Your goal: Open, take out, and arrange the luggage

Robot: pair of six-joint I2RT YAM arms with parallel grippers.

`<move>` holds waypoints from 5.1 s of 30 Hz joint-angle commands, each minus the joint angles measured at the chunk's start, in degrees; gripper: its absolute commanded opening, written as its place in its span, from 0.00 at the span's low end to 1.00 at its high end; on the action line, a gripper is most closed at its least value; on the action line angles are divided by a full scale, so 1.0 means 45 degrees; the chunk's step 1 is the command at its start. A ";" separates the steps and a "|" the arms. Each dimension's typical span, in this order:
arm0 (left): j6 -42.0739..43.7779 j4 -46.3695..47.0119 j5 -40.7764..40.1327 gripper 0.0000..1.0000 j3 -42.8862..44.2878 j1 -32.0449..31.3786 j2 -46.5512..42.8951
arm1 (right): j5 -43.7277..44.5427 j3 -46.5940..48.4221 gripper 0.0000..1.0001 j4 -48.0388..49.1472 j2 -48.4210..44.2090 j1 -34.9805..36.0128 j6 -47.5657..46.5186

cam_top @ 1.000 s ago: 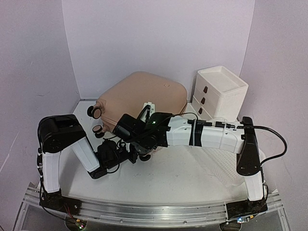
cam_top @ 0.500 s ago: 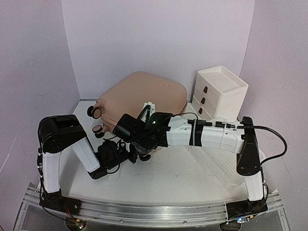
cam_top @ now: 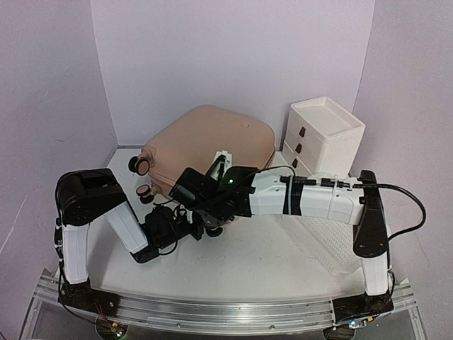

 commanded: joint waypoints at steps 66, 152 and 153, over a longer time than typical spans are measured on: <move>-0.4128 -0.8215 -0.0398 0.00 -0.1772 0.8023 -0.8162 | -0.6641 -0.6898 0.00 0.1425 -0.4929 -0.3629 -1.0620; -0.4765 -2.0202 -0.3694 0.85 1.3783 -0.2178 -0.0386 | -0.5150 -1.1595 0.98 0.0271 -1.4725 -0.3932 -1.0882; -0.4787 -2.0232 -0.3731 0.79 1.3822 -0.2161 -0.0379 | -0.5135 -1.1624 0.98 0.0260 -1.4746 -0.3930 -1.0869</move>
